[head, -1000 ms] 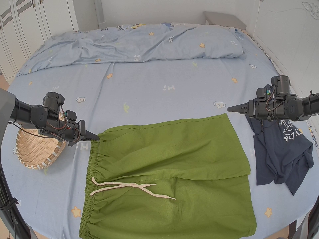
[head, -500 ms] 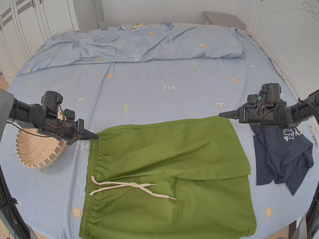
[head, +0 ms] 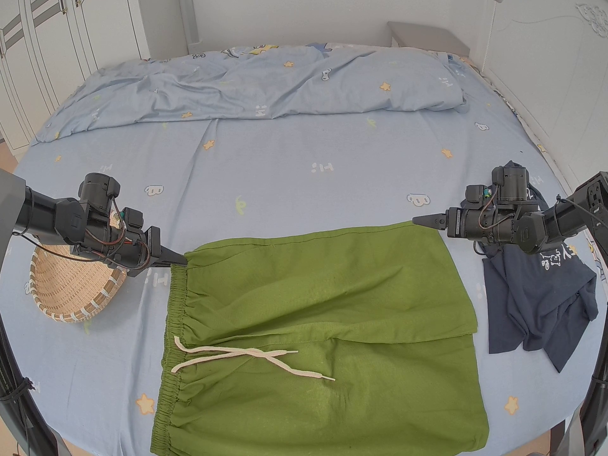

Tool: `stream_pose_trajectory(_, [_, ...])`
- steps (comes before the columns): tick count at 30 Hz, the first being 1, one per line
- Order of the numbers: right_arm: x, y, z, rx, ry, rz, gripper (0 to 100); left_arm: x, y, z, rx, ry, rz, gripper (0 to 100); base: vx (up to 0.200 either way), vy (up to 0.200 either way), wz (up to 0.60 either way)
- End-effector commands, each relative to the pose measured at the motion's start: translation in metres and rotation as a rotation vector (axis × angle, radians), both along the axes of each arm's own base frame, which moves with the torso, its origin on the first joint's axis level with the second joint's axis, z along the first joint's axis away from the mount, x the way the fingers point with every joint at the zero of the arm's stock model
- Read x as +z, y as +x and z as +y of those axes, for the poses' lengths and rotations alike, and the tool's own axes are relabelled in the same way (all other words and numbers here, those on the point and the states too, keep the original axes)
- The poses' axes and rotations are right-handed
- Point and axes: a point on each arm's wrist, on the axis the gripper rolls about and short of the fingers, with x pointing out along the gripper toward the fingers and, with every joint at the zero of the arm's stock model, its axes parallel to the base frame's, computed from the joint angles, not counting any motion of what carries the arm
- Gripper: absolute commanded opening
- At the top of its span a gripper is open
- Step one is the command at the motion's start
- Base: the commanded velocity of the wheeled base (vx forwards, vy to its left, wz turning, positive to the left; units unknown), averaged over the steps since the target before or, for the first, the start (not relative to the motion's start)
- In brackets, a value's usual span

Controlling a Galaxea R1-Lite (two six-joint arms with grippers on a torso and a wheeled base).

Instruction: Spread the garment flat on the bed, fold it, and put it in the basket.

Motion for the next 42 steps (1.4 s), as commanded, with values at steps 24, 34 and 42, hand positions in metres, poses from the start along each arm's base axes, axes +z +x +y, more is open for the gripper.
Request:
stream_pose_trajectory(24, [-0.011, 0.008, 0.007, -0.012, 0.049, 0.012, 0, 0.000, 0.000, 0.001, 0.002, 0.000, -0.002, 0, 0.000, 0.000, 0.00])
stream_pose_trajectory(34, [0.014, 0.008, 0.006, -0.117, 0.138, -0.091, 0, 0.002, 0.003, 0.010, 0.028, 0.003, -0.041, 0, 0.000, 0.000, 0.00])
stream_pose_trajectory(42, [0.017, 0.009, 0.012, -0.140, 0.155, -0.125, 0, 0.004, 0.004, 0.014, 0.038, 0.004, -0.060, 0, 0.000, 0.000, 0.00])
